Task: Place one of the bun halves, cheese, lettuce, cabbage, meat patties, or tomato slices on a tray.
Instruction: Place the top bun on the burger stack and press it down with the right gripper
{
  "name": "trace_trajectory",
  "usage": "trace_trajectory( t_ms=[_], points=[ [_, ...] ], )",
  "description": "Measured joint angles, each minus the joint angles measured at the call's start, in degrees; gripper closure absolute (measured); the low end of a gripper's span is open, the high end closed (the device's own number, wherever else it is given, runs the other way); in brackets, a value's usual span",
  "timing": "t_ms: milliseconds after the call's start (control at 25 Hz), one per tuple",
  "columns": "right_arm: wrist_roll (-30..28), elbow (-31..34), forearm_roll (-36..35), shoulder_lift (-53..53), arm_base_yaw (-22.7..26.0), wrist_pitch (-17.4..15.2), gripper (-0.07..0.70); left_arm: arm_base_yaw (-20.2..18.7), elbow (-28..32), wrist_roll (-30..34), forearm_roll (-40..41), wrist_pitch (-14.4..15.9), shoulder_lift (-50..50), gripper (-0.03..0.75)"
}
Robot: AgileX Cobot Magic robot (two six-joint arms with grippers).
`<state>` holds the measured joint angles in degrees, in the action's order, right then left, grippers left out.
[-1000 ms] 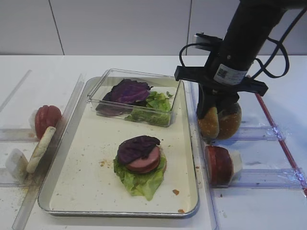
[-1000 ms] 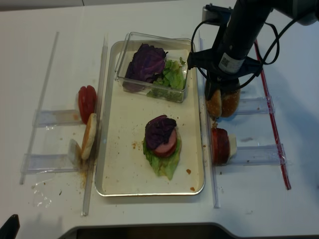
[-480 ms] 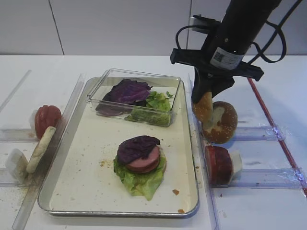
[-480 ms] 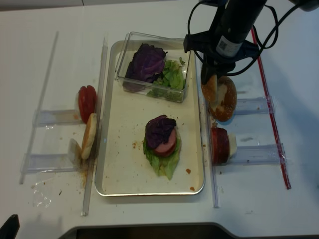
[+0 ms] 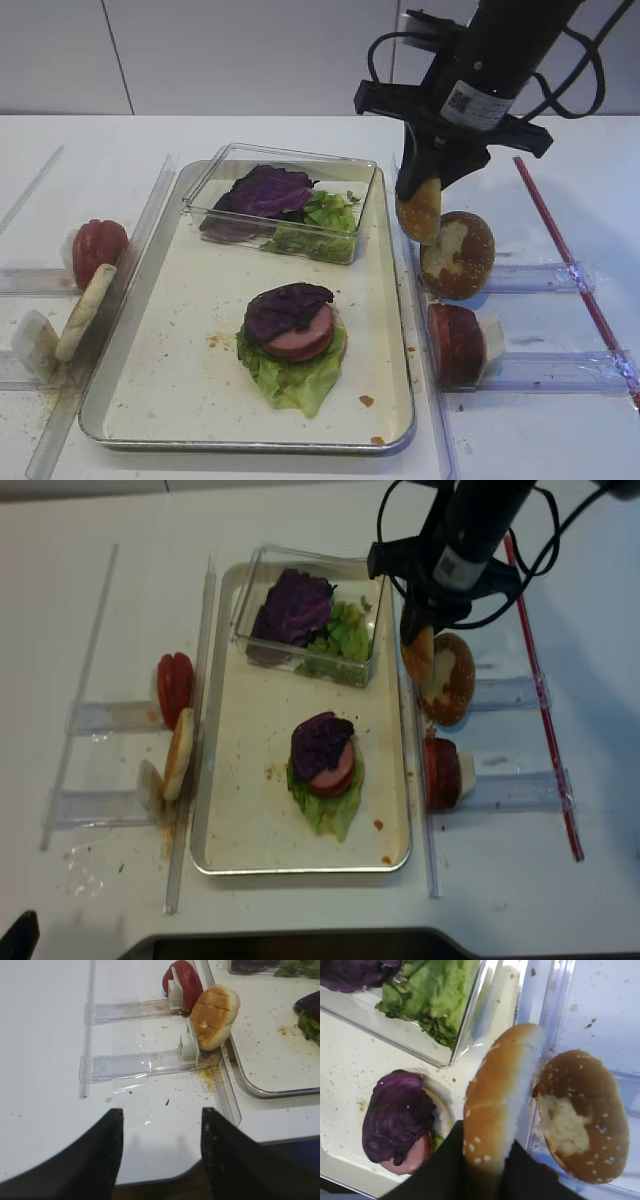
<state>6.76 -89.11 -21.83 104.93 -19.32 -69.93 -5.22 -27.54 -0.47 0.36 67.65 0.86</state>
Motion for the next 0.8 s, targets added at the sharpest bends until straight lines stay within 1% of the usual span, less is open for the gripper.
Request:
trace_trajectory(
  t_ms=[120,320,560,800],
  points=[
    [-0.34,0.0,-0.98,-1.3,0.0,-0.23,0.486,0.0,0.0,0.0,0.0,0.0,0.0,0.374],
    [-2.19,0.0,-5.18,-3.13,0.0,-0.37,0.486,0.0,0.0,0.0,0.0,0.0,0.0,0.374],
    [-2.52,0.0,-6.74,-4.27,-0.25,-0.5,0.486,0.0,0.0,0.0,0.0,0.0,0.0,0.374],
    [-3.09,0.0,-7.32,-4.77,-3.8,-0.54,0.486,0.0,0.0,0.0,0.0,0.0,0.0,0.374]
  ],
)
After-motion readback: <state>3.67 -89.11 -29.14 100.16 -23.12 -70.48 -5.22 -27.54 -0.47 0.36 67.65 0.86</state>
